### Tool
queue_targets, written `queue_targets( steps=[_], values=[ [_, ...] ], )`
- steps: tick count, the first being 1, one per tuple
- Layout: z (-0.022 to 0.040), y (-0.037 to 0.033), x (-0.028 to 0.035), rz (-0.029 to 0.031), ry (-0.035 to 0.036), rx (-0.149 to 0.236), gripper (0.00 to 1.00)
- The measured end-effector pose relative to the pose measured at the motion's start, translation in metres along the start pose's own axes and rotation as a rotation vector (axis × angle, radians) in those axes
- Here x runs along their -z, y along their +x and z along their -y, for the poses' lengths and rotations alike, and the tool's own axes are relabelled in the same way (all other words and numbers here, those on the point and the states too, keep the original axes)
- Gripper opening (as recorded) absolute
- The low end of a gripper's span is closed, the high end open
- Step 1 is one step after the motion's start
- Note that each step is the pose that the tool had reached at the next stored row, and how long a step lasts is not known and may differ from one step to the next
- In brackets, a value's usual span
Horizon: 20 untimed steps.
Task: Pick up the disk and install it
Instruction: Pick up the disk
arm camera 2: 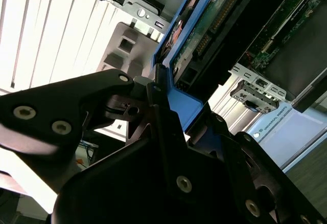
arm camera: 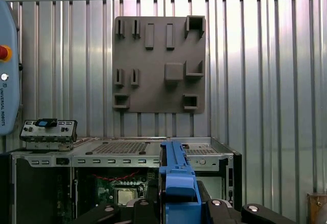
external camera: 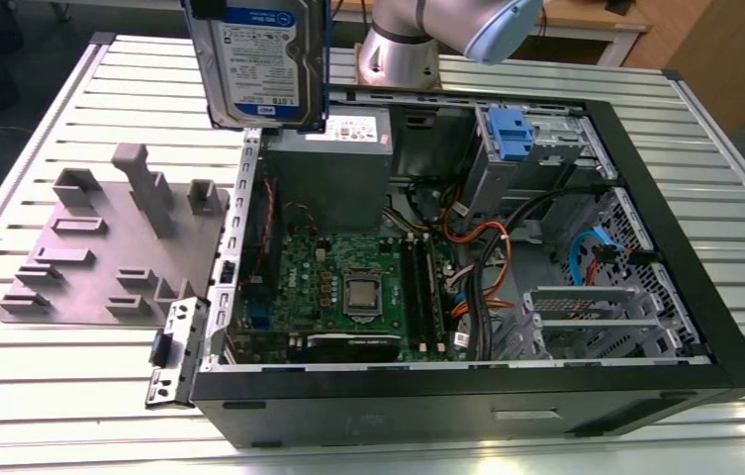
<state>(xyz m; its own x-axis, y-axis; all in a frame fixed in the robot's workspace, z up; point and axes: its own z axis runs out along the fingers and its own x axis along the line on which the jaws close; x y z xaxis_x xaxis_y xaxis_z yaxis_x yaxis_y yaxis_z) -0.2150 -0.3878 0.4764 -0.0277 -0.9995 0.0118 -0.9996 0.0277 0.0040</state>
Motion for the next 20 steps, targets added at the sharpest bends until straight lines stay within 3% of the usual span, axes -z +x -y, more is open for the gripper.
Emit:
queue_targets(
  steps=[9,20],
  values=[
    [0.0059,-0.0001,0.0,-0.0001,0.0,0.0,0.37],
    [0.0063,-0.0002,0.0,0.0,0.0001,0.0,0.37]
  ],
)
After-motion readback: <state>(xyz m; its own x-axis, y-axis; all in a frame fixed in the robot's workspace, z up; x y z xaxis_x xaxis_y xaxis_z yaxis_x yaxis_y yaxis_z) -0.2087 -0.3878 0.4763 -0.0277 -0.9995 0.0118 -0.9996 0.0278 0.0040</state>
